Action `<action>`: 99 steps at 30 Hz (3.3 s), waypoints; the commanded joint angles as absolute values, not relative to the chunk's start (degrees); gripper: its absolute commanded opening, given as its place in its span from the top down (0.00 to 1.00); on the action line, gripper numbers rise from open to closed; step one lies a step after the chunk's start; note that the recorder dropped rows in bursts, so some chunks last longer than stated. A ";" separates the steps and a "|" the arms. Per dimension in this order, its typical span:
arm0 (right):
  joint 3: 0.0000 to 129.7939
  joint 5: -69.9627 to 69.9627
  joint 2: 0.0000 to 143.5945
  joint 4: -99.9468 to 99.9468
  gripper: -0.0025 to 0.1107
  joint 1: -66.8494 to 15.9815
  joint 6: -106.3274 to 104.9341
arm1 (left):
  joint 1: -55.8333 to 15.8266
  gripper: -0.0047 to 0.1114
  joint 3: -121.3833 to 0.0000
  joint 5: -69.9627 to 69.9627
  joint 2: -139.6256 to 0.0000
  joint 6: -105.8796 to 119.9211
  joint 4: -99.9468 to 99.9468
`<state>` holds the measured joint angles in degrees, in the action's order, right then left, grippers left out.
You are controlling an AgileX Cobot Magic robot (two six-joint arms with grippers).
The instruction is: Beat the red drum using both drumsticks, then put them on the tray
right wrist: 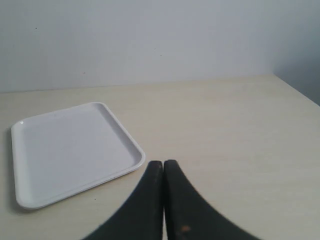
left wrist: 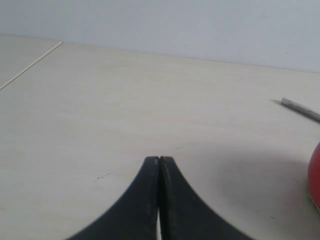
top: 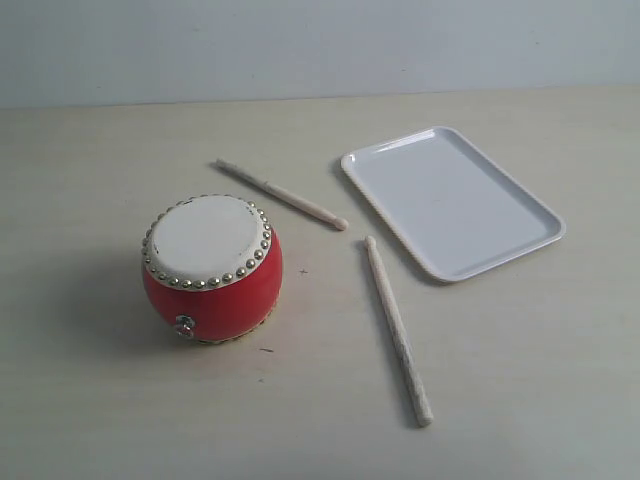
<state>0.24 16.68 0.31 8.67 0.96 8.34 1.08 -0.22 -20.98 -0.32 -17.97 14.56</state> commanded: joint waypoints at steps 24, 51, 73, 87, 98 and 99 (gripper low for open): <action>0.00 16.45 0.00 8.95 0.98 1.25 8.23 | 1.37 0.96 0.00 -20.78 0.00 -18.07 14.26; 0.00 16.45 0.00 8.95 0.98 1.25 8.23 | 1.37 0.96 0.00 3.82 0.00 -27.45 8.21; 0.00 16.45 0.00 8.95 0.98 1.25 8.23 | 1.47 0.96 -20.92 35.69 -20.58 -27.03 14.44; 0.00 16.45 0.00 8.95 0.98 1.25 8.23 | 1.47 0.96 -46.14 35.48 -59.54 -31.35 25.51; 0.00 16.45 0.00 8.95 0.98 1.25 8.23 | 1.23 0.96 -49.43 30.01 -65.90 -32.20 32.25; 0.00 16.45 0.00 8.95 0.98 1.25 8.23 | 1.23 0.96 -49.43 29.30 -65.90 -32.20 33.43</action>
